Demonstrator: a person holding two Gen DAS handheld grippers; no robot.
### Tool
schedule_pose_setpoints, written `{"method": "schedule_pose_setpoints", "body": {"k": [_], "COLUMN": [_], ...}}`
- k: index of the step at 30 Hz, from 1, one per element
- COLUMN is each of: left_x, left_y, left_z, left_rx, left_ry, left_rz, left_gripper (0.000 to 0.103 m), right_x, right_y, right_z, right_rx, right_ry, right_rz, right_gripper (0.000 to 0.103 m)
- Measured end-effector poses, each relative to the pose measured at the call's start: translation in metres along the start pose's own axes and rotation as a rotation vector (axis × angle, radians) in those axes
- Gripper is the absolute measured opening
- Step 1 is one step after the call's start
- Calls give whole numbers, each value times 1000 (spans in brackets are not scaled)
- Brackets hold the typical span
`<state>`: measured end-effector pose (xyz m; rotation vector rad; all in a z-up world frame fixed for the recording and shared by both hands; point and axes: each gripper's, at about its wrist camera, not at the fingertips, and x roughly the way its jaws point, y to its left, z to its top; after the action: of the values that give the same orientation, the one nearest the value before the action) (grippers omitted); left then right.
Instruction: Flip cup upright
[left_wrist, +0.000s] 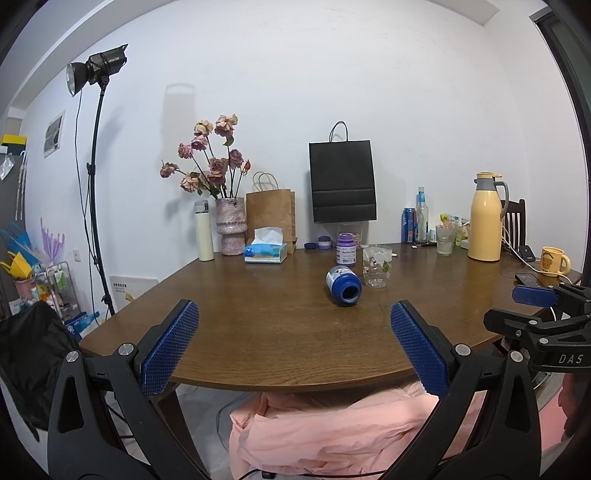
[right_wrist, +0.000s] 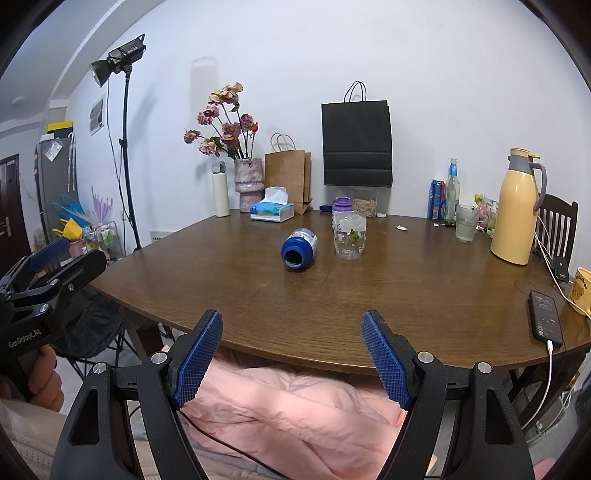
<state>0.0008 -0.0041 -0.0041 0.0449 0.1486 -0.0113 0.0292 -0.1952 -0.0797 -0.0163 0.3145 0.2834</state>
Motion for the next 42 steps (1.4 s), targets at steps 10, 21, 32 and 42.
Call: {"method": "schedule_pose_setpoints", "body": {"k": [10,21,32,42], "left_x": [1,-2,1,1], "left_y": [0,2,2,1], "left_z": [-2,1,-4,-5], "left_rx": [-1,-1,0,-1], "left_ry": [2,3,6,7], "left_rz": [-1,-2,-4,-5], "left_gripper": [103,103,103,103], "right_x": [0,2,2,2], "right_y": [1,1,1,0], "right_z": [2,-2,-3,-4], "right_rx": [3,4,5,5], "right_ry": [0,3,3,4], "right_rz": [0,0,-1,0], "right_gripper": [83,83,83,83]}}
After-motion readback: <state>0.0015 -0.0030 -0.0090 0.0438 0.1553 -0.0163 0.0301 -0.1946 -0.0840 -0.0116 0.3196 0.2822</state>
